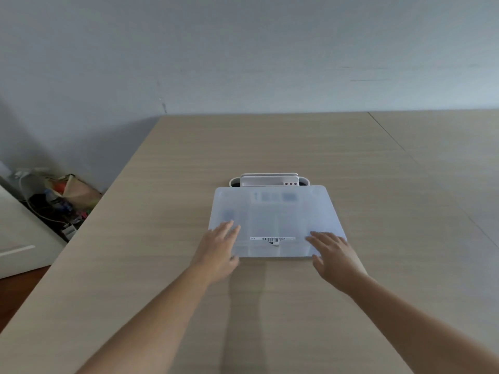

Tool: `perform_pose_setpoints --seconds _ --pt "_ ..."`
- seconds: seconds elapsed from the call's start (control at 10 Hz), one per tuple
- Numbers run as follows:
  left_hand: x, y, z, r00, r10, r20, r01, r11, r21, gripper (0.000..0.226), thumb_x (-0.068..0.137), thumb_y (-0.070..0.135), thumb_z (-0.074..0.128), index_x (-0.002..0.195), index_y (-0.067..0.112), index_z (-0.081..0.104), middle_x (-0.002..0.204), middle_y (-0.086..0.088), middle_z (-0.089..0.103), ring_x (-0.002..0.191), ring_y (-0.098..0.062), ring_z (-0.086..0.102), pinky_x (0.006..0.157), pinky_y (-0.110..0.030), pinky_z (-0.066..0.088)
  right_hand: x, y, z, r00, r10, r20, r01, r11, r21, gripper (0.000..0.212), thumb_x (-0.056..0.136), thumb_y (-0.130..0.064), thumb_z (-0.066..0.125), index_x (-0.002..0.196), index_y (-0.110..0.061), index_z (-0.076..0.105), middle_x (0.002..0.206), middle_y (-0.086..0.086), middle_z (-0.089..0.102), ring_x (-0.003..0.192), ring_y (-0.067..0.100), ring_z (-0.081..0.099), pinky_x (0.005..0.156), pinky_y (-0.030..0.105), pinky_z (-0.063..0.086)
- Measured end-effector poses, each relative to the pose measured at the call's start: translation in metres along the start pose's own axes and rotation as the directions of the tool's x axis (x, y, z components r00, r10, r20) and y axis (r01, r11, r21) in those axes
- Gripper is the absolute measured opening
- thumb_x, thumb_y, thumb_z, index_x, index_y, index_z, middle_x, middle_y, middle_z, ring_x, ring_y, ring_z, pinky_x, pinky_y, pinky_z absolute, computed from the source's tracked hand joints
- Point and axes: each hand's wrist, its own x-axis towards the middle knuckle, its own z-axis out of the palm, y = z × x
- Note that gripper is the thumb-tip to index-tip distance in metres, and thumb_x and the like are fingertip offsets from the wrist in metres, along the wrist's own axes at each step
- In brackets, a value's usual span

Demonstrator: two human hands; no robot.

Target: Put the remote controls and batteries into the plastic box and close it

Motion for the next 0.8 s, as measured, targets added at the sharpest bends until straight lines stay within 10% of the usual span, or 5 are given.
perform_pose_setpoints --seconds 0.1,0.3,0.8 --pt "-0.014 0.025 0.025 0.994 -0.026 0.11 0.024 1.0 0.017 0.088 0.092 0.053 0.042 0.154 0.021 -0.012 0.16 -0.003 -0.024 0.151 -0.021 -0.016 0.121 -0.043 -0.006 -0.006 -0.023 0.013 0.99 -0.008 0.14 0.012 1.0 -0.028 0.072 0.084 -0.025 0.057 0.148 -0.013 0.025 0.157 0.006 0.023 0.145 0.026 0.023 0.117 0.038 0.022" --pt "-0.019 0.029 0.038 0.985 -0.066 0.159 0.06 0.997 0.045 0.1 0.088 0.064 0.04 0.145 0.024 -0.032 0.155 -0.006 -0.036 0.145 -0.022 -0.03 0.121 -0.045 -0.013 -0.014 -0.03 0.022 0.985 0.029 0.171 -0.013 0.996 -0.092 0.083 0.089 -0.025 0.046 0.15 -0.016 -0.009 0.159 0.004 -0.014 0.148 0.022 -0.009 0.117 0.034 -0.007" --pt "-0.032 0.045 0.013 0.982 0.038 0.182 -0.038 0.999 -0.005 0.084 0.088 0.053 0.049 0.154 0.018 0.011 0.164 -0.008 0.002 0.151 -0.023 0.009 0.122 -0.038 0.008 0.005 -0.028 -0.023 0.948 0.013 0.319 -0.045 0.995 0.093 0.072 0.086 -0.024 0.052 0.149 -0.021 0.018 0.16 0.004 0.014 0.147 0.019 0.016 0.116 0.034 0.024"
